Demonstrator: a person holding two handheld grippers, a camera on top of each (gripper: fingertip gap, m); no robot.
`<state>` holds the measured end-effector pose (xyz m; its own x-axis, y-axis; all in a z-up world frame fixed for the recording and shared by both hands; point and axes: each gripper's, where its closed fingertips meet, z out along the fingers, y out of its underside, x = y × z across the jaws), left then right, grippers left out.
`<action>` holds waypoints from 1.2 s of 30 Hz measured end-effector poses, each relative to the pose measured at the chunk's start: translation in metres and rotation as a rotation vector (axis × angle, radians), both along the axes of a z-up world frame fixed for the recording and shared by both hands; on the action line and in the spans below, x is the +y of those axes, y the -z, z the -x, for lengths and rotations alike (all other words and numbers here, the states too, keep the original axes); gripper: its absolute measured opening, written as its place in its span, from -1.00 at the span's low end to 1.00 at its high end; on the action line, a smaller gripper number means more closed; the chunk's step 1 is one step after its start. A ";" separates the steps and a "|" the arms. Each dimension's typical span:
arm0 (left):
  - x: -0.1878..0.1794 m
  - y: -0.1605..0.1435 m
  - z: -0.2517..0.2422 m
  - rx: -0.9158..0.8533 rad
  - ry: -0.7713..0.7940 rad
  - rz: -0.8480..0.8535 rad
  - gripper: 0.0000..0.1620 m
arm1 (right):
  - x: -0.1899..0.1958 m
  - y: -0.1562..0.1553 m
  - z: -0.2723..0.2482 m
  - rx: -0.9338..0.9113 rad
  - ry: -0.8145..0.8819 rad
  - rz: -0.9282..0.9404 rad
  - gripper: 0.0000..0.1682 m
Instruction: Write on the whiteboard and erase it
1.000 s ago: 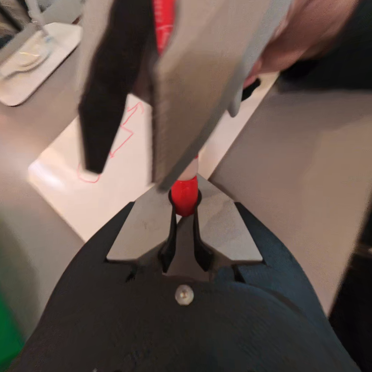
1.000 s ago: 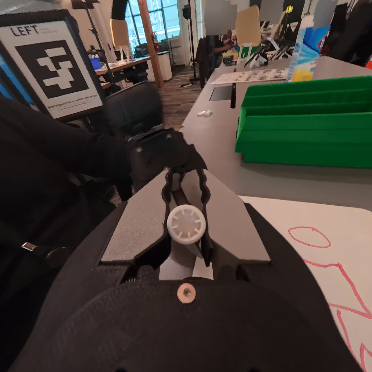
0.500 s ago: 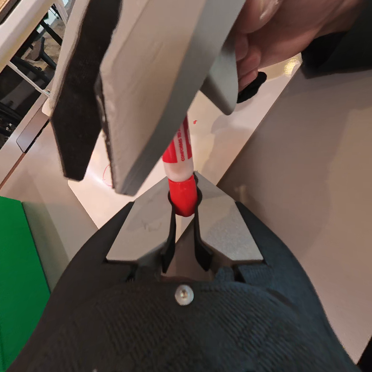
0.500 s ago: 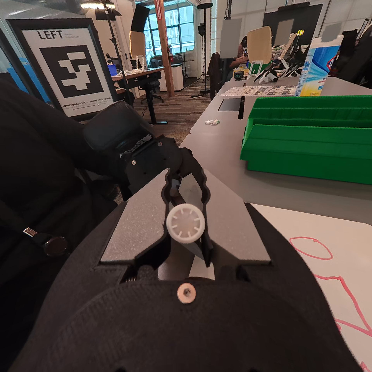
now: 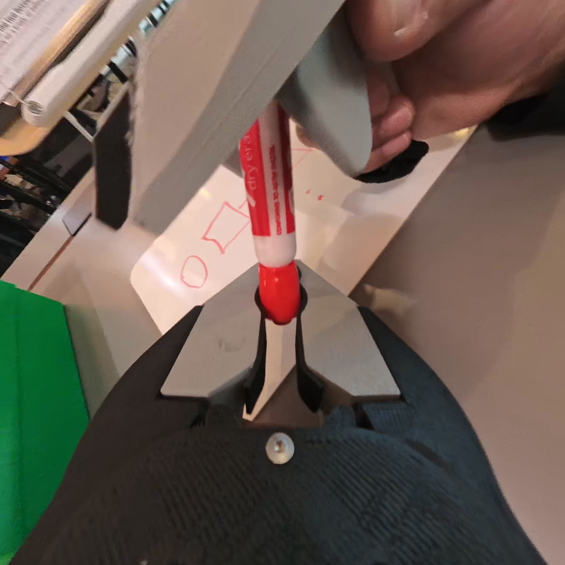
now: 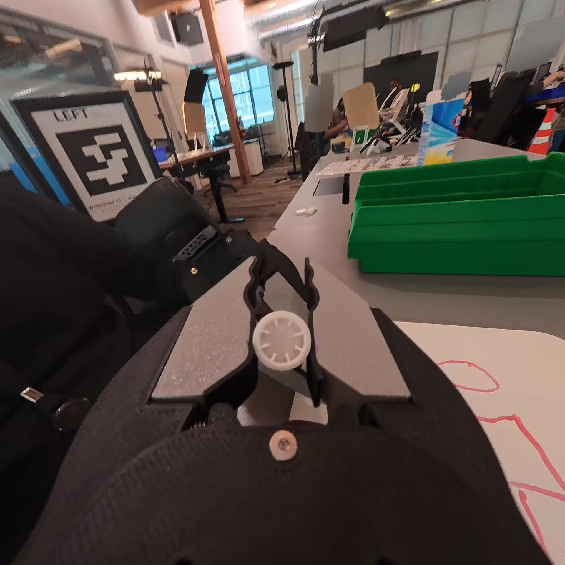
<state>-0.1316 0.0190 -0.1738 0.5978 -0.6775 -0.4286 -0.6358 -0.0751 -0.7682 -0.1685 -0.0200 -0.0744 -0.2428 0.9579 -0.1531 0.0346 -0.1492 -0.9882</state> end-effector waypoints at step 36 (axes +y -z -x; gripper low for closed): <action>0.036 -0.010 0.038 -0.111 -0.151 0.017 -0.53 | 0.123 -0.043 -0.098 0.011 0.679 0.092 -0.68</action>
<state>-0.1694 0.0546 -0.1639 0.7361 -0.5832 -0.3435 -0.5277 -0.1767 -0.8308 -0.0705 0.1027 -0.0318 0.4047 0.8817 -0.2426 -0.1067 -0.2179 -0.9701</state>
